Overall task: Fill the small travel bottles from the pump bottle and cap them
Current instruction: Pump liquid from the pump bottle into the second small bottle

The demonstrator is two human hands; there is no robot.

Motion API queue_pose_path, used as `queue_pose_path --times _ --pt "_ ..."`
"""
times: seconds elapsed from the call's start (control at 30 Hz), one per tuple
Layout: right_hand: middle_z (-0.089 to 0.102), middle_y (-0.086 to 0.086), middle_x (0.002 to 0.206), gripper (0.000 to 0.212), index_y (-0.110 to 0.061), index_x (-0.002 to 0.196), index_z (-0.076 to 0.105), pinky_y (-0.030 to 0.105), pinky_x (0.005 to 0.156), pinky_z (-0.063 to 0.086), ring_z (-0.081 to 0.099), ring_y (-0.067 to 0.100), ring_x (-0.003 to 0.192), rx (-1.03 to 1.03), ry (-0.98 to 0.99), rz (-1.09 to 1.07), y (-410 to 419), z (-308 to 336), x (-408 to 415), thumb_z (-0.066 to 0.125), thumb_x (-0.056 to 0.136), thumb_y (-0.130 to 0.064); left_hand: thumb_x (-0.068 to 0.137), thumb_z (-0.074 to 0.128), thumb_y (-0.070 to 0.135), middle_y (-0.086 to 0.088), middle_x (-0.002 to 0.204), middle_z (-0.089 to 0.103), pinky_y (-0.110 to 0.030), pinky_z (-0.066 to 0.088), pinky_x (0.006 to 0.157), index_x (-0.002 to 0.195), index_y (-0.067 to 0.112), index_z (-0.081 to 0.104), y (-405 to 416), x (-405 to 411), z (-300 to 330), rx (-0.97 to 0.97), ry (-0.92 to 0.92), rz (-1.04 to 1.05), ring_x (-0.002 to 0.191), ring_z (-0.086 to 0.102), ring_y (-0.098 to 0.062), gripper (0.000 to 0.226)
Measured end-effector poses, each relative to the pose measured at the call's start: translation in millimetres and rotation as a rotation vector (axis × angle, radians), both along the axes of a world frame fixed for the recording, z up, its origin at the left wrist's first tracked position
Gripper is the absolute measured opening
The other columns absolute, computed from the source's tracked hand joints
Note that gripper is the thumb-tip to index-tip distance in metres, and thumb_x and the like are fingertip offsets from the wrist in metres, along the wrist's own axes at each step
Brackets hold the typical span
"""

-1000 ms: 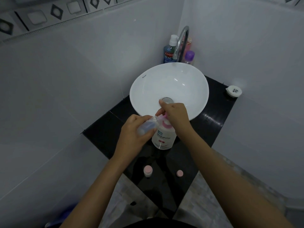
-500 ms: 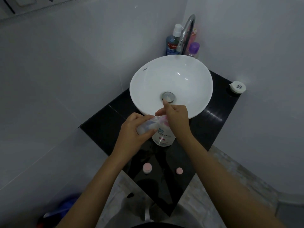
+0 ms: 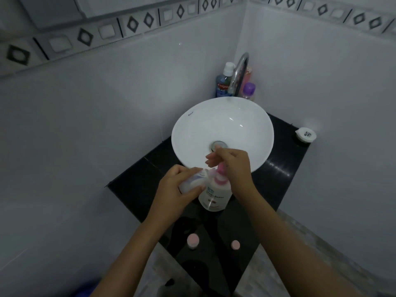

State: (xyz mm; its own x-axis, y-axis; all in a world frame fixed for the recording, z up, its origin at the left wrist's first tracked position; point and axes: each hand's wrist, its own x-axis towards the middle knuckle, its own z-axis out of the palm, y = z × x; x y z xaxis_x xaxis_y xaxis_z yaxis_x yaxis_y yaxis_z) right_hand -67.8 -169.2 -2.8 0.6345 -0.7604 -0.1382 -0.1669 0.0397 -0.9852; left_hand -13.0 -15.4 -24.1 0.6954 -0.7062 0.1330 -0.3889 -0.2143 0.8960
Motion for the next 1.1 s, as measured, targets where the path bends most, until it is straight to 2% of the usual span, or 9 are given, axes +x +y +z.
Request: queue_pose_path --times 0.1,0.2,0.3,0.47,0.57,0.7,0.8,0.97,1.1 --pt "0.066 -0.006 0.048 0.041 -0.009 0.061 0.072 0.011 0.060 0.048 0.062 -0.001 0.051 0.010 0.087 0.031 0 -7 -2 0.051 0.095 -0.022 0.078 0.073 0.026 0.011 0.096 0.055 -0.004 0.040 0.073 0.119 0.026 0.065 -1 0 -1 -0.015 0.007 -0.005 0.089 0.054 0.006 0.041" --pt "0.061 -0.011 0.039 0.042 -0.009 0.058 0.071 0.004 0.052 0.043 0.057 -0.005 0.044 0.001 0.088 -0.015 1 -14 -1 0.053 0.094 -0.021 0.078 0.073 0.028 0.012 0.096 0.055 -0.003 0.040 0.073 0.117 0.028 0.064 -1 1 -4 -0.002 0.001 0.005 0.091 0.054 0.005 0.040" --pt "0.056 -0.011 0.035 0.041 -0.005 0.064 0.073 0.008 0.047 0.042 0.053 -0.003 0.040 0.017 0.096 -0.016 3 -19 -1 0.052 0.094 -0.021 0.078 0.073 0.025 0.012 0.095 0.055 -0.004 0.041 0.073 0.117 0.028 0.065 -3 1 -8 0.005 0.012 0.006 0.090 0.054 0.005 0.040" --pt "0.063 -0.004 0.046 0.042 -0.014 0.060 0.074 0.021 0.052 0.043 0.057 0.009 0.053 0.030 0.119 -0.034 5 -28 0 0.053 0.094 -0.027 0.078 0.074 0.026 0.010 0.095 0.055 -0.005 0.040 0.074 0.117 0.029 0.064 -4 3 -14 0.041 -0.007 -0.006 0.090 0.054 0.001 0.040" --pt "0.061 -0.007 0.042 0.040 -0.015 0.057 0.072 0.023 0.057 0.045 0.057 0.002 0.049 0.009 0.134 -0.007 4 -23 -1 0.056 0.092 -0.026 0.078 0.074 0.027 0.009 0.096 0.056 -0.005 0.041 0.075 0.116 0.032 0.063 -3 2 -11 0.027 -0.010 -0.010 0.092 0.054 0.000 0.040" --pt "0.071 0.000 0.064 0.029 -0.012 0.066 0.073 0.028 0.069 0.056 0.066 0.011 0.063 -0.002 0.036 0.047 1 -1 -4 0.061 0.089 -0.025 0.077 0.074 0.024 0.012 0.097 0.056 -0.005 0.041 0.075 0.116 0.028 0.064 -2 2 -3 -0.020 -0.003 -0.006 0.093 0.054 0.006 0.041" --pt "0.073 0.006 0.069 0.031 -0.005 0.076 0.074 0.020 0.065 0.057 0.068 0.012 0.064 0.048 -0.061 0.037 -1 11 -4 0.056 0.092 -0.025 0.077 0.074 0.024 0.012 0.098 0.055 -0.005 0.042 0.076 0.117 0.028 0.063 -2 3 -1 -0.021 -0.002 -0.010 0.094 0.053 0.006 0.041" --pt "0.065 -0.009 0.046 0.040 -0.003 0.073 0.075 0.009 0.049 0.045 0.057 0.005 0.053 0.079 0.159 0.057 3 -3 -1 0.049 0.096 -0.024 0.076 0.075 0.025 0.014 0.100 0.056 -0.005 0.043 0.075 0.115 0.028 0.065 -4 4 -4 -0.027 0.000 0.005 0.095 0.053 0.008 0.040" --pt "0.057 -0.010 0.036 0.041 -0.001 0.075 0.075 0.017 0.046 0.039 0.050 0.000 0.040 0.054 0.169 0.050 2 -15 -1 0.049 0.096 -0.026 0.076 0.075 0.027 0.013 0.098 0.056 -0.005 0.042 0.075 0.114 0.032 0.064 -4 4 -10 -0.007 0.014 -0.002 0.094 0.054 0.005 0.039"
